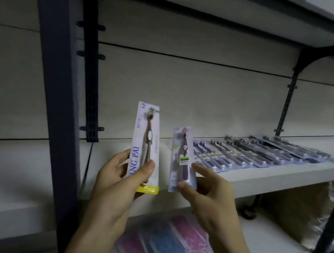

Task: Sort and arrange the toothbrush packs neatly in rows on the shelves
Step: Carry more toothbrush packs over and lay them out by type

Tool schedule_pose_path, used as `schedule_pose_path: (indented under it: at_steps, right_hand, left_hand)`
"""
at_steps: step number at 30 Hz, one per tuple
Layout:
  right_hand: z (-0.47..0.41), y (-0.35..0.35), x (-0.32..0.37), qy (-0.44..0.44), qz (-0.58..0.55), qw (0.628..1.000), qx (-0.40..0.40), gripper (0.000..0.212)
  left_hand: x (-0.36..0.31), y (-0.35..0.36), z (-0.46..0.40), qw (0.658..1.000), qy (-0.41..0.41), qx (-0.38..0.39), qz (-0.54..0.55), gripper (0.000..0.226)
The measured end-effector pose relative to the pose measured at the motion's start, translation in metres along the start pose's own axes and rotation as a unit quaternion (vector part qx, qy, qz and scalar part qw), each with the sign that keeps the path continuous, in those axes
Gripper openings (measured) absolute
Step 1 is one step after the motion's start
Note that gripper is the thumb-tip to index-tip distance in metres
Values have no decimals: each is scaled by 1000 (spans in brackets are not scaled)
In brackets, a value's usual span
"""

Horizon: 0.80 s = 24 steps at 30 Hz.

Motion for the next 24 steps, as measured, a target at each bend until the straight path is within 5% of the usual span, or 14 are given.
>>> schedule_pose_path:
  at_steps: [10, 24]
  right_hand:
    - [-65, 27, 19, -61, 168, 982, 65, 24]
    - [-105, 57, 14, -94, 271, 948, 136, 46]
  left_hand:
    - [12, 15, -22, 995, 28, -93, -29, 22]
    - [14, 22, -32, 987, 47, -146, -54, 21]
Point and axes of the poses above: each hand's wrist, its own z-axis away from the middle knuckle, its own y-axis out of the palm, x = y × z, the point moved 9 cm from there along -z, towards the middle knuckle, and after that the axes turned 15 degrees about y, right-handed, at the moved point
